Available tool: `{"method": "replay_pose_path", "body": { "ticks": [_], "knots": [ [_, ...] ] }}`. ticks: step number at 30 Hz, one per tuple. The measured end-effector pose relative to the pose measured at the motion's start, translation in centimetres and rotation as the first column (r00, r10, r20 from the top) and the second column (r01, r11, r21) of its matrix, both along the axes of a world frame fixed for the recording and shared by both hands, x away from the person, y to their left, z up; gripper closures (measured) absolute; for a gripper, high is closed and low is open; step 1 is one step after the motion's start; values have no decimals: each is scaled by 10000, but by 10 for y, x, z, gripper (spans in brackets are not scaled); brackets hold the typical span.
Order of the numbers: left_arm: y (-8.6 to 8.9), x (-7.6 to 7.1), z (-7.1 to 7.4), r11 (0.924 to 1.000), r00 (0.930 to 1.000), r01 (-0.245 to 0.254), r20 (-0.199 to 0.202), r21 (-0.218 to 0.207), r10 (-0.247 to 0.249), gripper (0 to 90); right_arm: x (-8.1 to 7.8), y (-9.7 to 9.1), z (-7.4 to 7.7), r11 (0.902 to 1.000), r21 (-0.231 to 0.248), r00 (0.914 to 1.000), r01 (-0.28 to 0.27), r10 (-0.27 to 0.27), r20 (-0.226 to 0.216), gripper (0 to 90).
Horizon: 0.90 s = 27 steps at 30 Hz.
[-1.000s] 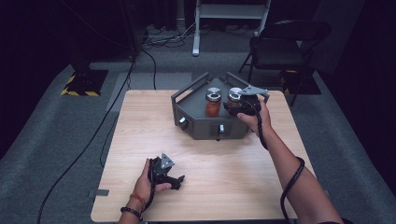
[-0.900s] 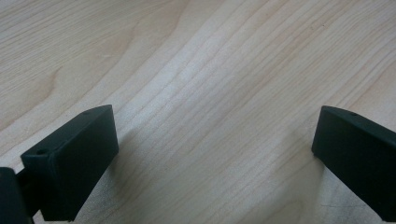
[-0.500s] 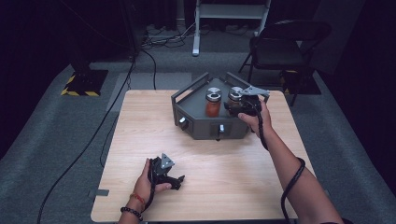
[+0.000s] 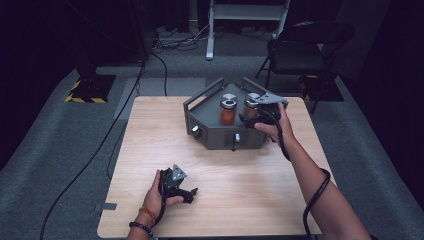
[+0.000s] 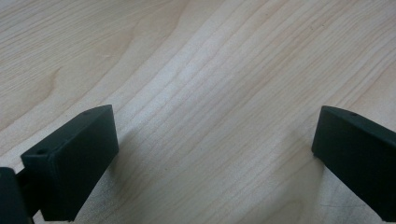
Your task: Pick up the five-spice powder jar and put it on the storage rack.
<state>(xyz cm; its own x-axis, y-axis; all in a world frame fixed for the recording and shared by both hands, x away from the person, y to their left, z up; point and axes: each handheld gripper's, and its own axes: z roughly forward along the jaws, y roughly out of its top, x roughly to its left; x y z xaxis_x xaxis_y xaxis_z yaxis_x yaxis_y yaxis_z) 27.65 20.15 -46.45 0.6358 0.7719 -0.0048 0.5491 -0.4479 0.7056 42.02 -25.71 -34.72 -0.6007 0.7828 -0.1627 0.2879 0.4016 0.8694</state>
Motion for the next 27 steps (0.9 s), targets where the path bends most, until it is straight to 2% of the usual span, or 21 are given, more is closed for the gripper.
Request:
{"method": "replay_pose_path", "body": {
  "ticks": [5,12,24,27],
  "knots": [
    [0,0,0,10000,10000,6,4,5,-6,3,-7,-1,0,9998,-42,9990,170,-168,426,39],
    [0,0,0,10000,10000,-1,0,0,1,3,-16,-10,2,9999,171,9971,9,-22,759,39],
    [0,0,0,10000,10000,39,18,48,-39,3,-42,-27,10,9976,391,9905,-574,520,1273,39],
    [0,0,0,10000,10000,42,10,40,-42,3,-47,-34,9,9941,639,9884,-877,788,1301,39]
  ]
}}
